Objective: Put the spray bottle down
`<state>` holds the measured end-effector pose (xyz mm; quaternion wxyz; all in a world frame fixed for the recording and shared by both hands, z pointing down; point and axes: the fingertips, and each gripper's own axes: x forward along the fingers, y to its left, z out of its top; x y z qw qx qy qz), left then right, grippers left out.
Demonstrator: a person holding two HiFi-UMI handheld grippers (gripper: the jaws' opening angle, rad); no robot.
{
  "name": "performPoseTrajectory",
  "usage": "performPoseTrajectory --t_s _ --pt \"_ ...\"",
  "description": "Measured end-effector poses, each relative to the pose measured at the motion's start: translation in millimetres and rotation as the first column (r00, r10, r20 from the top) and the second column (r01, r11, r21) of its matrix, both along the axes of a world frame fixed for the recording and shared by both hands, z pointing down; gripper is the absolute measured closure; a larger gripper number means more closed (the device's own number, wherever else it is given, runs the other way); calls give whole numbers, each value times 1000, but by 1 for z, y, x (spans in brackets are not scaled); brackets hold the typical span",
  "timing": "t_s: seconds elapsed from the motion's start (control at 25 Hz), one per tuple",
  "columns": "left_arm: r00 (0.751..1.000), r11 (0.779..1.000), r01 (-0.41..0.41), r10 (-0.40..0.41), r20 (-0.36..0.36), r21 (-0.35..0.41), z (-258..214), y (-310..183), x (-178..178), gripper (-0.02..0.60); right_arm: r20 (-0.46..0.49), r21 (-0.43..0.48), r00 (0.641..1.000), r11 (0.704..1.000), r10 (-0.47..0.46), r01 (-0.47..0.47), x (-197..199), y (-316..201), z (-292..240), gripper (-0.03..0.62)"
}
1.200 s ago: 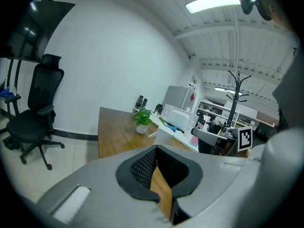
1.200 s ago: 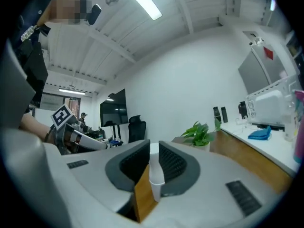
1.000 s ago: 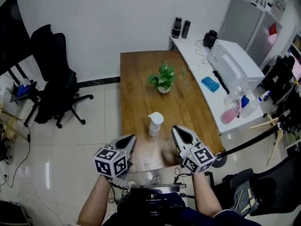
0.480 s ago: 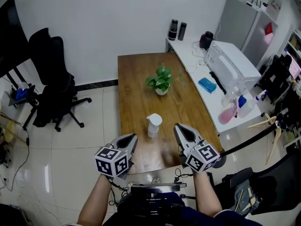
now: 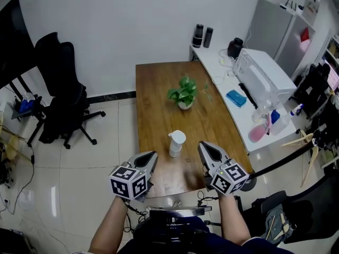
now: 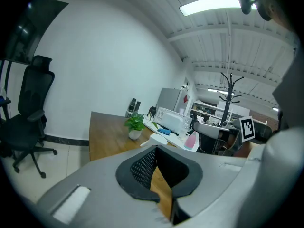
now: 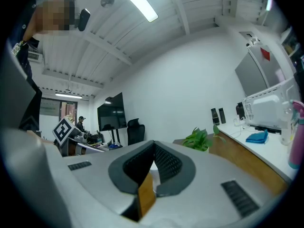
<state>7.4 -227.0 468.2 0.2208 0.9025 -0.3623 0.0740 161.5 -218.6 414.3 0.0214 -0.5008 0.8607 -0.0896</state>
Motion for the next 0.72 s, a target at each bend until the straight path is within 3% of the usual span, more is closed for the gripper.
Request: performPoseTrajectory --t_s 0.72 --pt "1000 1000 -7 7 2 -8 4 1 -1 575 -6 -16 1000 1000 -2 2 -2 2 4 591"
